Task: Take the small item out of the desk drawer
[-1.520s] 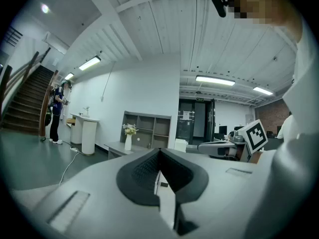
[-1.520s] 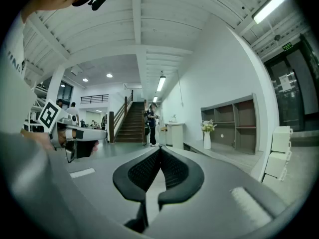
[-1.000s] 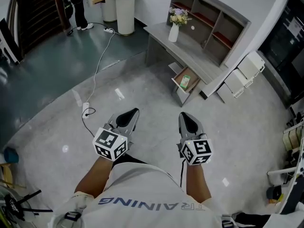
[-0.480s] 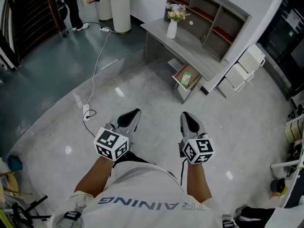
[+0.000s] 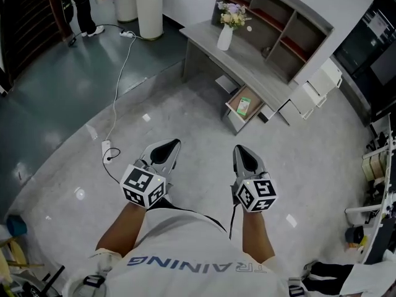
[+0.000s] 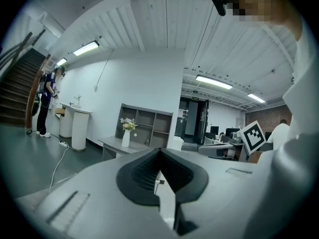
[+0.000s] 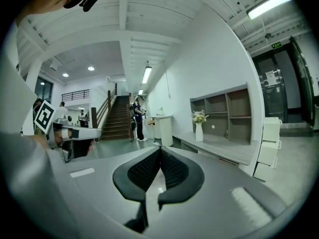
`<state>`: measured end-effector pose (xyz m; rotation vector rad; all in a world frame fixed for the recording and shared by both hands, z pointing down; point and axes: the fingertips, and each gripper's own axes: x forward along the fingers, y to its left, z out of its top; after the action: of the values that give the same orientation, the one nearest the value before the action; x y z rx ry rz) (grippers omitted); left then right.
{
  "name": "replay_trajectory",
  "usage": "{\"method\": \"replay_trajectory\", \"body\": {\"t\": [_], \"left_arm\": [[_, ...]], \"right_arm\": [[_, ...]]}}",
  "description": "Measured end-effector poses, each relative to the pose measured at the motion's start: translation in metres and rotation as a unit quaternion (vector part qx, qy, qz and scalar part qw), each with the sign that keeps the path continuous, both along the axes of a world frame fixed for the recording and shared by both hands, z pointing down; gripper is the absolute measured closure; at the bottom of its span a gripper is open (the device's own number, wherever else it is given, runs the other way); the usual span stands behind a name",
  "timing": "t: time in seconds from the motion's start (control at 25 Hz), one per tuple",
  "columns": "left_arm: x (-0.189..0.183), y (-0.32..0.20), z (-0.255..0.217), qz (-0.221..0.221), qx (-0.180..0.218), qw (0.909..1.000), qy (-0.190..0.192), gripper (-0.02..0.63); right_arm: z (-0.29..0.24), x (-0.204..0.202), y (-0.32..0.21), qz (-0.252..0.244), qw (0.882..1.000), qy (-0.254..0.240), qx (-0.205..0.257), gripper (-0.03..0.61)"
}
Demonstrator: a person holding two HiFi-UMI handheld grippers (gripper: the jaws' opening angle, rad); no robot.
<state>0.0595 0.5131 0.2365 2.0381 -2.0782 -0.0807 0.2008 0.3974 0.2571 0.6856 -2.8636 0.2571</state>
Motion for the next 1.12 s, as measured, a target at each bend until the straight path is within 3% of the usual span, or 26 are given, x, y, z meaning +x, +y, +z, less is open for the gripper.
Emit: {"method": "replay_trajectory", "body": {"t": [0.4, 0.64, 1.12], "left_arm": [[-0.093, 0.006, 0.012, 0.013, -0.009, 0.9999, 0.006, 0.615], [-0.118, 0.0, 0.024, 0.016, -0.019, 0.9994, 0.023, 0.615], [-0.169, -0.065, 0.021, 0.005, -0.023, 0.9997, 0.006, 0.615]], "right_arm": [[0.007, -0.082, 0.005, 0.021, 1.0, 0.019, -0.003, 0.563], [0.013, -0.108, -0.002, 0.019, 0.999, 0.031, -0.007, 0.563], [0.018, -0.166, -0.074, 0.005, 1.0, 0.017, -0.011, 0.563]]}}
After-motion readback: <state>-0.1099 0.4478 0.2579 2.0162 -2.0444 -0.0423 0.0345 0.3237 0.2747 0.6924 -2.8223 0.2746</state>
